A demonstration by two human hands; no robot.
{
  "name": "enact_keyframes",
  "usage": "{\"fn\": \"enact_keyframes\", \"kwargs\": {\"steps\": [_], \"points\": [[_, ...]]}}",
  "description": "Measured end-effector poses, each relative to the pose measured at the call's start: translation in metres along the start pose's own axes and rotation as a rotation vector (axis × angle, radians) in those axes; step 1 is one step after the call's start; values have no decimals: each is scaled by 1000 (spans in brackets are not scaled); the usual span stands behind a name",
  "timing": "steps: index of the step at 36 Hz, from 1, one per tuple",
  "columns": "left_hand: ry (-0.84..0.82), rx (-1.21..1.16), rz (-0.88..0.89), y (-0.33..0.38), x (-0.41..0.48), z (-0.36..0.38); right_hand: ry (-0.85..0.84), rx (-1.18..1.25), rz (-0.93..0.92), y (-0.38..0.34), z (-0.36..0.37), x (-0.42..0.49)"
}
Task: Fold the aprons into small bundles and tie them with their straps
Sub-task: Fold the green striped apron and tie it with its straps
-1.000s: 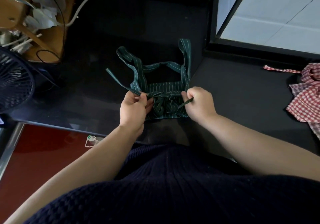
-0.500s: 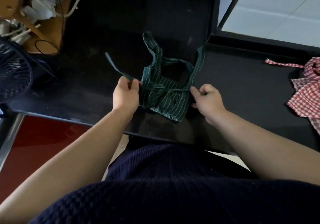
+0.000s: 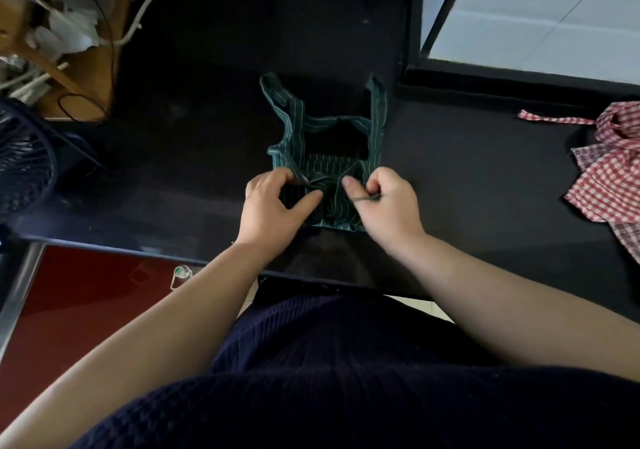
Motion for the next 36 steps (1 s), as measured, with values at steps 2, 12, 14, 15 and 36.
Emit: {"fn": "enact_keyframes", "kwargs": {"steps": [2, 12, 14, 15, 36], "points": [[-36, 55, 41, 3, 2, -1, 19, 62, 42, 0, -3, 4], [-139, 388, 81, 7, 18, 8, -371, -306, 105, 3, 11, 23], [-111, 465, 80, 10, 19, 11, -393, -358, 106, 6, 13, 24], [-100, 495, 69, 11, 18, 12, -395, -362, 120, 6, 14, 24], [-204, -32, 43, 6, 21, 5, -451, -279, 11, 3, 8, 12]]}}
Point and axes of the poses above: each hand's wrist, its own x-axis towards the middle knuckle, its own z-axis out of the palm, y = z × x, the point moved 4 cm from there along x, towards the middle knuckle, and after that the axes turned 11 degrees about x, right-handed, at the moved point
